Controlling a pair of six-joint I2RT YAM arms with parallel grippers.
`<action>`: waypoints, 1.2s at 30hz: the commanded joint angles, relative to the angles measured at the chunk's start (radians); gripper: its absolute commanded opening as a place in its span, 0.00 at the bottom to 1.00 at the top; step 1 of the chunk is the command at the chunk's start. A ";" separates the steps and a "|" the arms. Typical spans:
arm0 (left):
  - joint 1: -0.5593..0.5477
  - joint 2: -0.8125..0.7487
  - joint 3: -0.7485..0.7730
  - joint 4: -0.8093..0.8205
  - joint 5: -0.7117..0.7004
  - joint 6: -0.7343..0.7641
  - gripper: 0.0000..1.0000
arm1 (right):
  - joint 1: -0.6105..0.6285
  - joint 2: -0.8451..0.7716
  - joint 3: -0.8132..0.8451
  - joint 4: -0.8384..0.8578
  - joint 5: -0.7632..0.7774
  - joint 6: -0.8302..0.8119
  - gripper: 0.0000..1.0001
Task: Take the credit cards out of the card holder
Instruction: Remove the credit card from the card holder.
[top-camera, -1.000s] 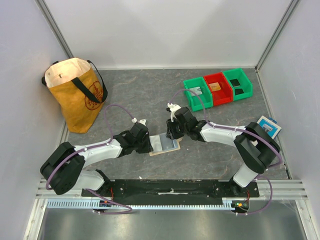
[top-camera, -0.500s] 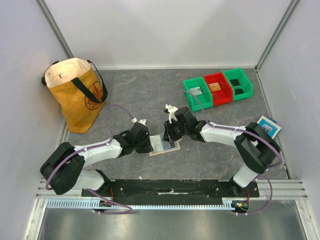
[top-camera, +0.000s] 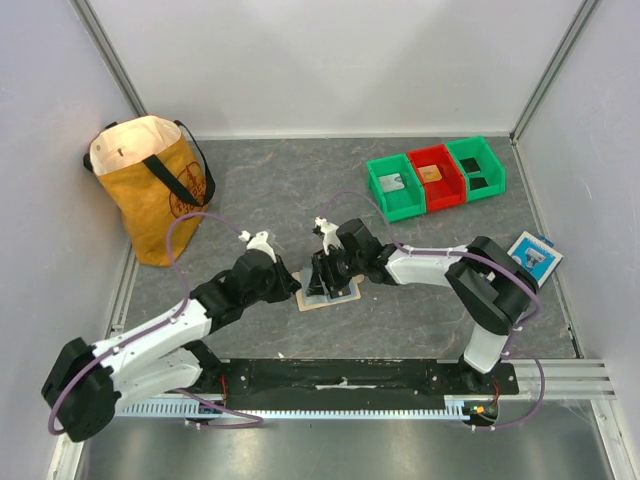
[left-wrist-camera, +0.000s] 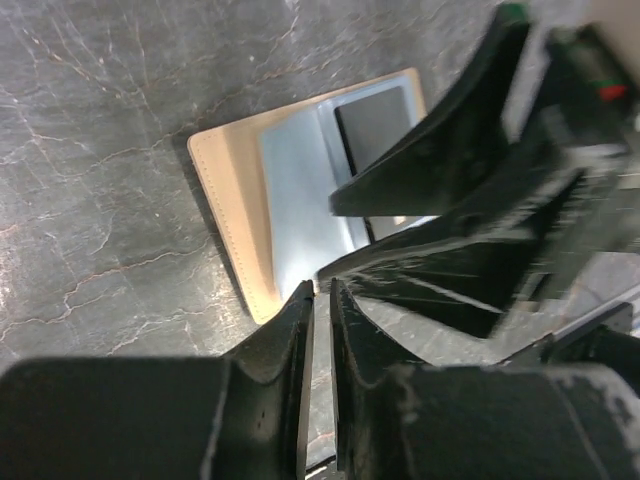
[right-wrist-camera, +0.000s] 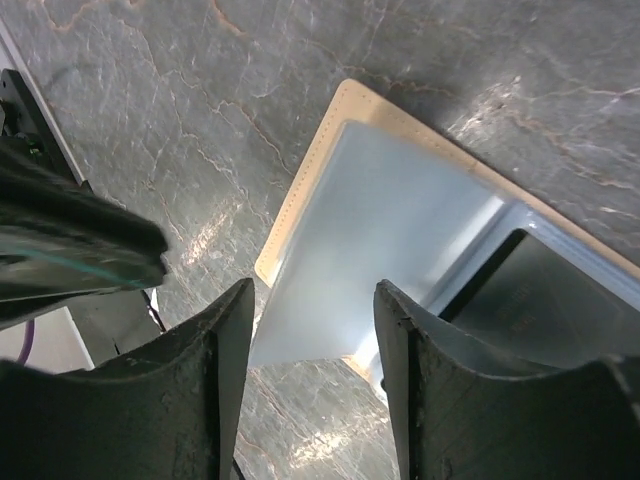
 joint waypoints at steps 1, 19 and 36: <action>0.000 -0.098 0.008 -0.044 -0.055 -0.048 0.18 | 0.019 0.047 0.050 0.038 -0.054 0.010 0.60; 0.002 -0.059 0.110 -0.007 0.035 -0.048 0.19 | 0.016 -0.077 0.061 -0.078 0.140 -0.068 0.56; 0.028 0.331 0.154 0.236 0.185 -0.083 0.43 | -0.076 -0.144 -0.079 -0.066 0.277 -0.082 0.26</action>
